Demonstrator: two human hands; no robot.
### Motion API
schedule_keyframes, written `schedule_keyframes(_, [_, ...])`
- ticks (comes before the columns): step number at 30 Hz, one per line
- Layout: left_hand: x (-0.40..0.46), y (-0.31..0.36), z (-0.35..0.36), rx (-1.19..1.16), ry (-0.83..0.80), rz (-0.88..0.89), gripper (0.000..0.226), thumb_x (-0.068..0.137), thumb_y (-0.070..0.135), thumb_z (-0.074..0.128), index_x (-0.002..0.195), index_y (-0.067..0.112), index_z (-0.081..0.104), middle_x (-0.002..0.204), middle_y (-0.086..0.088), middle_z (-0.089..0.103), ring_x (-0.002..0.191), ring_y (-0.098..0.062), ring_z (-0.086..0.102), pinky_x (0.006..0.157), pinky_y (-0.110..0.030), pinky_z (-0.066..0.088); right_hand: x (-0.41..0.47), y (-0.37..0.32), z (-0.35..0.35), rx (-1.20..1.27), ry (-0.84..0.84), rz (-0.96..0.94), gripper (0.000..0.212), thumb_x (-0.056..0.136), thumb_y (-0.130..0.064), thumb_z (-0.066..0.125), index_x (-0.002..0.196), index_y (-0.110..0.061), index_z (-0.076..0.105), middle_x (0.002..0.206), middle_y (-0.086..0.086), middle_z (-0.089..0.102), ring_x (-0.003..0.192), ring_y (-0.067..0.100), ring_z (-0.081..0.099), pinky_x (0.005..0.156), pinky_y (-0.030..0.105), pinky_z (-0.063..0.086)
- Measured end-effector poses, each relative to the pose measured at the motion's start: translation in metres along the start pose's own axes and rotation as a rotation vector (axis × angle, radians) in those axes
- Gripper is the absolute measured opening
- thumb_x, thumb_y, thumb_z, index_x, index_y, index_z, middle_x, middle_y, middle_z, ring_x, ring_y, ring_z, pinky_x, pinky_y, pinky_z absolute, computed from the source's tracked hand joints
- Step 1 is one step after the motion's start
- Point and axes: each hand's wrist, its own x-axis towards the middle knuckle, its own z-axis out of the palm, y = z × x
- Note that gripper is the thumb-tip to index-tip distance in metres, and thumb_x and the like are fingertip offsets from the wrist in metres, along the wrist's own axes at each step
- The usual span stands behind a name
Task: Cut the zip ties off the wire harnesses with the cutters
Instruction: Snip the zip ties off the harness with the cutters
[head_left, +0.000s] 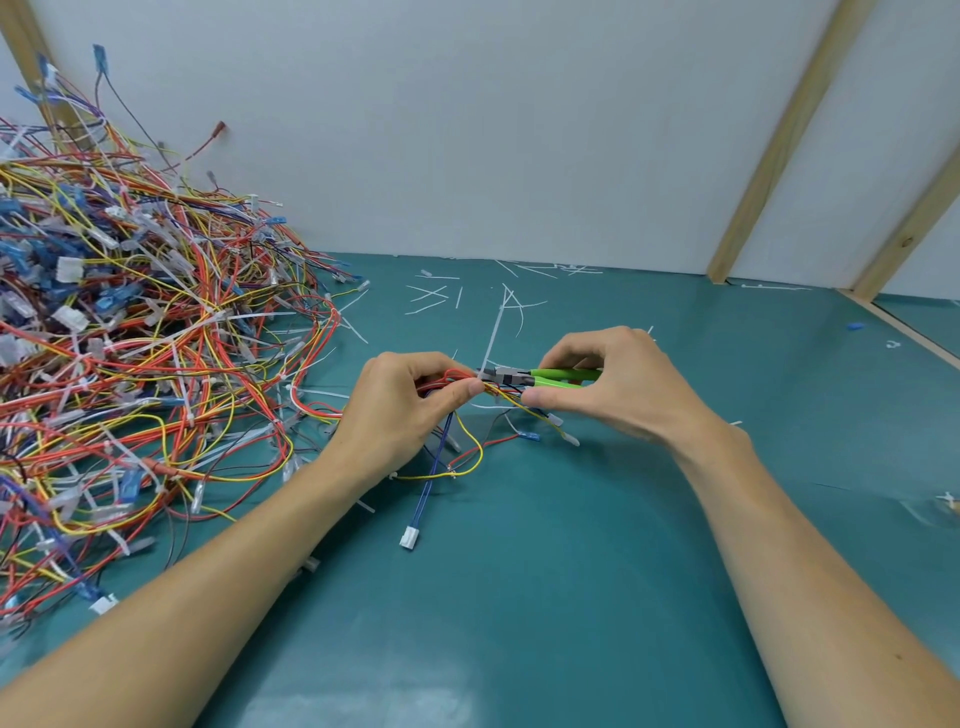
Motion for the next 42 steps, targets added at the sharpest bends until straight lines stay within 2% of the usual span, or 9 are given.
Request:
schedule_keyframes(5, [-0.0004,-0.0024,-0.0001,0.016,0.005,0.009,0.010,0.087,0.035,0.077,0.091,0.026,0.080,0.062,0.014,0.067,0.055,-0.002,0.049,0.054,-0.018,0.038,0.0008,0.0022,0.0003,-0.002,0.002,0.012,0.040,0.062,-0.073,0.080,0.078,-0.036,0.076,0.074,-0.018,0.074,0.069,0.006,0.066,0.070,0.037,0.056])
schedule_keyframes(9, [-0.0002,-0.0029,0.0003,0.030,0.011,0.014,0.013,0.086,0.037,0.076,0.092,0.026,0.080,0.065,0.009,0.069,0.057,-0.006,0.052,0.056,-0.028,0.042,0.0010,0.0028,0.0008,0.010,0.003,0.013,0.034,0.065,-0.065,0.087,0.075,-0.034,0.075,0.069,-0.015,0.073,0.064,0.007,0.063,0.068,0.037,0.054])
schedule_keyframes(12, [-0.0006,-0.0023,0.0005,0.038,0.017,0.018,0.014,0.085,0.037,0.076,0.092,0.026,0.080,0.066,0.007,0.070,0.058,-0.013,0.055,0.058,-0.031,0.045,0.0007,0.0034,0.0007,0.019,-0.003,0.007,0.035,0.066,-0.063,0.088,0.073,-0.033,0.074,0.068,-0.013,0.072,0.059,0.005,0.059,0.064,0.034,0.052])
schedule_keyframes(16, [-0.0013,-0.0019,0.0007,0.031,0.019,0.016,0.012,0.085,0.036,0.077,0.092,0.026,0.080,0.068,0.010,0.072,0.060,-0.006,0.057,0.060,-0.029,0.047,0.0012,0.0039,0.0010,0.019,-0.011,0.005,0.036,0.066,-0.065,0.087,0.072,-0.033,0.073,0.069,-0.012,0.071,0.057,0.004,0.053,0.063,0.033,0.049])
schedule_keyframes(20, [-0.0024,-0.0014,0.0006,0.037,0.018,0.020,0.012,0.086,0.034,0.077,0.093,0.025,0.080,0.069,0.008,0.073,0.062,-0.014,0.062,0.061,-0.030,0.048,0.0011,0.0043,0.0016,0.020,-0.015,0.004,0.034,0.067,-0.063,0.088,0.071,-0.033,0.073,0.069,-0.013,0.071,0.056,0.004,0.053,0.062,0.032,0.047])
schedule_keyframes(26, [-0.0022,-0.0007,0.0004,0.048,0.023,0.028,0.010,0.086,0.034,0.077,0.092,0.027,0.080,0.068,0.007,0.072,0.063,-0.018,0.061,0.060,-0.032,0.048,0.0009,0.0042,0.0015,0.019,-0.017,-0.001,0.035,0.067,-0.064,0.087,0.071,-0.032,0.073,0.068,-0.014,0.070,0.056,0.004,0.052,0.061,0.032,0.047])
schedule_keyframes(31, [-0.0018,-0.0028,0.0009,0.054,0.025,0.036,0.008,0.085,0.034,0.078,0.090,0.027,0.080,0.066,0.011,0.071,0.057,-0.003,0.054,0.057,-0.021,0.043,0.0006,0.0038,0.0016,0.010,-0.018,-0.009,0.033,0.069,-0.061,0.088,0.070,-0.032,0.072,0.067,-0.016,0.069,0.056,0.003,0.054,0.059,0.029,0.043])
schedule_keyframes(38, [-0.0017,-0.0039,0.0007,0.061,0.028,0.036,0.008,0.085,0.035,0.078,0.090,0.029,0.079,0.068,0.019,0.070,0.059,-0.001,0.058,0.057,-0.016,0.044,0.0004,0.0040,0.0011,0.014,-0.023,-0.010,0.033,0.069,-0.062,0.087,0.070,-0.032,0.073,0.068,-0.017,0.070,0.058,0.002,0.054,0.059,0.028,0.042])
schedule_keyframes(42, [-0.0021,-0.0032,0.0007,0.054,0.026,0.030,0.009,0.085,0.034,0.079,0.091,0.027,0.080,0.071,0.015,0.073,0.063,-0.005,0.063,0.060,-0.022,0.048,0.0002,0.0042,0.0016,0.020,-0.020,-0.012,0.032,0.069,-0.062,0.088,0.069,-0.033,0.072,0.067,-0.017,0.069,0.058,0.001,0.055,0.059,0.027,0.040])
